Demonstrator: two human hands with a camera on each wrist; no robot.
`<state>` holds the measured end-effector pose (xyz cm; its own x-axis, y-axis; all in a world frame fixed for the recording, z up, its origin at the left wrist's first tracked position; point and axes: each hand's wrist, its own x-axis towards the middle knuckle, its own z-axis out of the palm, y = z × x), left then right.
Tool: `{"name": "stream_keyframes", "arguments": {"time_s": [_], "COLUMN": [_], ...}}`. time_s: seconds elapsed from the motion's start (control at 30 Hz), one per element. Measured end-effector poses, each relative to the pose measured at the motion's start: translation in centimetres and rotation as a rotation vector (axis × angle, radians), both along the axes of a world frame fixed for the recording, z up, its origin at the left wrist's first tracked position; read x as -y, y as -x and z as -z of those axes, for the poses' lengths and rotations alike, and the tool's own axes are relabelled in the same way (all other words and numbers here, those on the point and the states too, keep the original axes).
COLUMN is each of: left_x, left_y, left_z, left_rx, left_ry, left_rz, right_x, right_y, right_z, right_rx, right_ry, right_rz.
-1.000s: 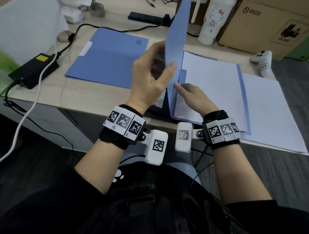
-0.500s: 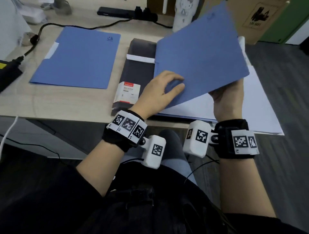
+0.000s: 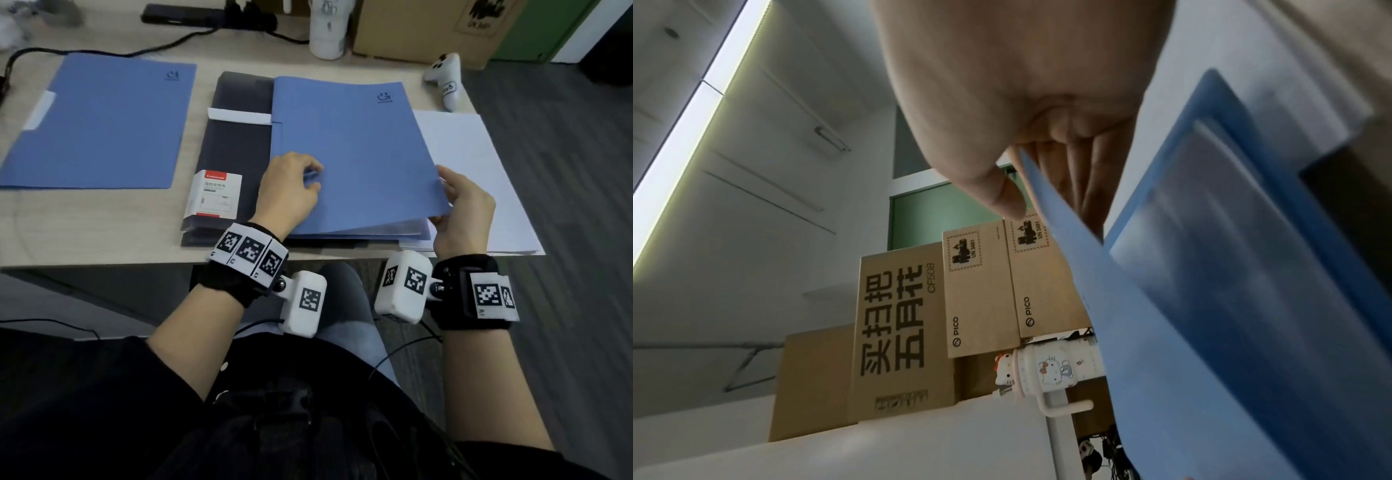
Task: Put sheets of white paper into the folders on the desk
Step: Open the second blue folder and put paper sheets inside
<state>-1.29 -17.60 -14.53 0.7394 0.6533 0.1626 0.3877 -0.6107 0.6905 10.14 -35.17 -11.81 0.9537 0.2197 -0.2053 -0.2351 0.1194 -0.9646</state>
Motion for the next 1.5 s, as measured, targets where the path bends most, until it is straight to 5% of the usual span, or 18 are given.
{"name": "stream_keyframes", "arguments": {"time_s": [0.37,0.6,0.83,1.13,1.5], "left_x": [-1.7,-2.1,-3.4,-3.0,-3.1], "left_y": [-1.3,-1.6,-1.3,-0.9,2.4], "left_z": [0.1,-0.6,-1.7,-2.3,-2.8], "left_rx": [-0.088,-0.405,-0.201,0.378,0.461], "left_ry": [-0.054,-0.019,0.200,0.689,0.670], "left_rz": [-0.156,-0.307,-0.336,-0.371,-0.299], "right_x": [-0.3,-2.7,-3.7,-3.7,-3.5], "right_y": [-1.8,-2.6,-2.5,-2.3,-2.2], "right_z": [0.9,1.2,1.7,1.2,-0.5], "right_rx": [-0.061,-0.033,0.020,0.039,-0.117], "right_ry": [0.085,0.228,0.277,0.233,0.099], "right_rz": [0.031,-0.101,-0.099,-0.019,-0.314]}}
